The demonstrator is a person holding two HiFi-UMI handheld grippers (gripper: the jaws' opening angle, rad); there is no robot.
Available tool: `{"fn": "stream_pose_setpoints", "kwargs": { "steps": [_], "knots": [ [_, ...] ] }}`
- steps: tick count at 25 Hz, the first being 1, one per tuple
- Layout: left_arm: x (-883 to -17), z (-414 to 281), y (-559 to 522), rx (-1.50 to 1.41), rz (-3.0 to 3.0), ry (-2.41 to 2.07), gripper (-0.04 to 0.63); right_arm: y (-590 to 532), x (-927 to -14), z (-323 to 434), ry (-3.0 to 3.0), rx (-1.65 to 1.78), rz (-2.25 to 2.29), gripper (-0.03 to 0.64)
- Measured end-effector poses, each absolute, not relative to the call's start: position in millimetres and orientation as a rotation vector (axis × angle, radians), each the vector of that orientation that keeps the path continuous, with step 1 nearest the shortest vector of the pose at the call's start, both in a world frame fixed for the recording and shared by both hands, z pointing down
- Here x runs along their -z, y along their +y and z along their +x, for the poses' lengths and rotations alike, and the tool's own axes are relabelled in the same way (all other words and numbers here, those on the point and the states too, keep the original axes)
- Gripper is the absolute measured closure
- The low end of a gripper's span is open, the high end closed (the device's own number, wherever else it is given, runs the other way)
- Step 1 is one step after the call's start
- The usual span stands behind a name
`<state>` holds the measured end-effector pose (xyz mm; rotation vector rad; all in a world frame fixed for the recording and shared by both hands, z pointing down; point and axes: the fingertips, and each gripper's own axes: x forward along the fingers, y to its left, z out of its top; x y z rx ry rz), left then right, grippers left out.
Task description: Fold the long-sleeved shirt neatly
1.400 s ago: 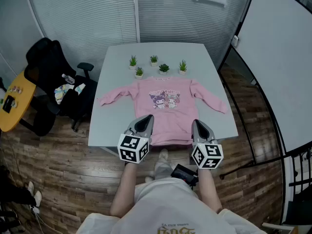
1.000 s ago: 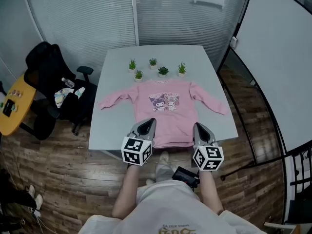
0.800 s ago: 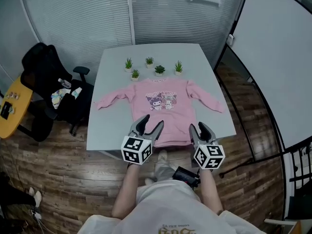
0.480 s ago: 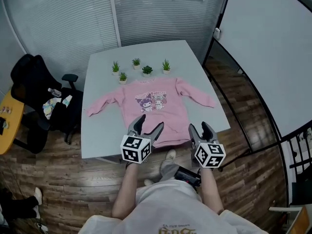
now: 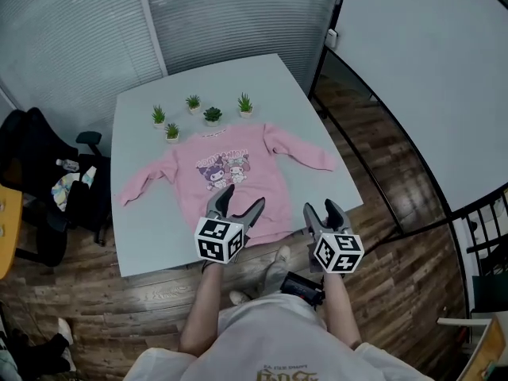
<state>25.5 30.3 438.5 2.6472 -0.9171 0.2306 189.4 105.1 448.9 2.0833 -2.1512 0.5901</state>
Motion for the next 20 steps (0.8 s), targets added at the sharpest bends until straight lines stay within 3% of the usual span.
{"fn": "stream_pose_setpoints", "kwargs": {
  "steps": [20],
  "knots": [
    [-499, 141, -63, -0.409, 2.565, -0.837, 0.235, 18, -529, 318, -1.96, -0.803, 2.125, 0.374]
  ]
}}
